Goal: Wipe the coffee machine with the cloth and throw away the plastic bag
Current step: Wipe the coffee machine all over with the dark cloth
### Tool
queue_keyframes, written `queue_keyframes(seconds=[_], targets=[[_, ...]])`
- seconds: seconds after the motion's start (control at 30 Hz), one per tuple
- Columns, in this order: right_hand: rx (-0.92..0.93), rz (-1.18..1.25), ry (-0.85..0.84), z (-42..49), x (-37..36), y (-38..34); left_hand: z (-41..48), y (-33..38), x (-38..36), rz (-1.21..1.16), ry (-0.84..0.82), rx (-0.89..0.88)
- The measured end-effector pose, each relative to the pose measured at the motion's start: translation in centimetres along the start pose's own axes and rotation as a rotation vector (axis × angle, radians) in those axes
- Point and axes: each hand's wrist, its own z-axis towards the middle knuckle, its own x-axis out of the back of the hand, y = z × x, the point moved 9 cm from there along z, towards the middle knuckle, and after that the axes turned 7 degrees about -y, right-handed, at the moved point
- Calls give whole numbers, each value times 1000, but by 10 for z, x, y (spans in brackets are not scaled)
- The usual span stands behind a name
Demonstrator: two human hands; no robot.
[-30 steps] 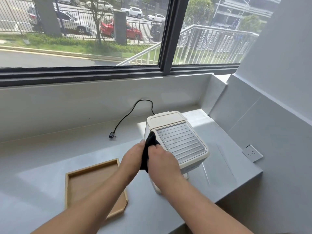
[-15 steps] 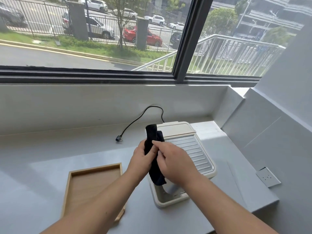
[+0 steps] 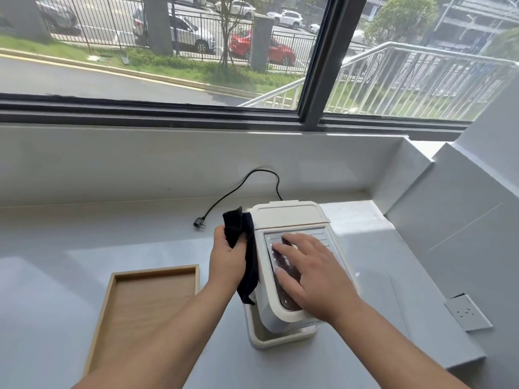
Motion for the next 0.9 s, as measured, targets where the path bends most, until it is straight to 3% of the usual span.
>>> queue_keyframes(seconds=[0.27,0.7,0.9], targets=[[-24,12,-27,-1,-3,3,40,-13,-2,58,-47,72],[-29,29,-25,0,-8,8,61,-99,-8,20,-92,286],[-21,25,-2,0,-6,7,52,-129,-2,218,-56,318]])
